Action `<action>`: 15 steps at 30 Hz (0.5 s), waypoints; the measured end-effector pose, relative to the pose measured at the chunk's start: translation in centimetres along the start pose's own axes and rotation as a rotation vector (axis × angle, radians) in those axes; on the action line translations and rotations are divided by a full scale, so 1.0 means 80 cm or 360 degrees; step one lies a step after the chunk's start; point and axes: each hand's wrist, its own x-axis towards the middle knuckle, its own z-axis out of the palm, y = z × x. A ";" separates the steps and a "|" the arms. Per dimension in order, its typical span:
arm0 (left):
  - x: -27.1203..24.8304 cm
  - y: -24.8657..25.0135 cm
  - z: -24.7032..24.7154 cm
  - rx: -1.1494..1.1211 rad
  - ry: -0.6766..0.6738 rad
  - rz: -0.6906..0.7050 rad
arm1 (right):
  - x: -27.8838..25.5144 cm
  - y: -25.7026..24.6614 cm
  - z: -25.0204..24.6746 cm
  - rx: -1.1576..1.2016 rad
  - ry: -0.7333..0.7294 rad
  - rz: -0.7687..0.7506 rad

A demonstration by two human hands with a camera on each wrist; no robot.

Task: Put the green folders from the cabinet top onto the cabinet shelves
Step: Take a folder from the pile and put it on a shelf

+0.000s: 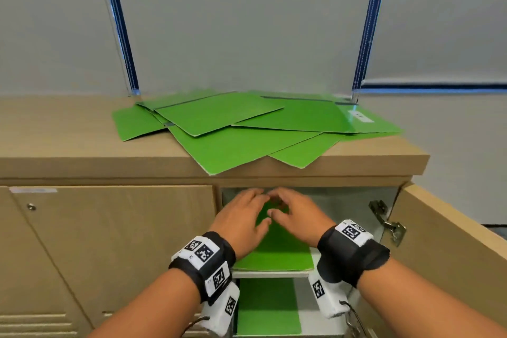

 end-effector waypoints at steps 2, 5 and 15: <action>0.002 0.019 -0.034 0.0044 0.0077 0.0029 | -0.007 -0.023 -0.024 0.0013 0.0024 -0.0030; 0.004 0.051 -0.083 0.0103 0.0222 0.0085 | -0.016 -0.050 -0.057 0.0039 -0.0006 -0.0075; 0.096 0.002 -0.160 0.0357 0.0140 -0.0552 | -0.033 -0.096 -0.129 0.0480 0.0016 0.0091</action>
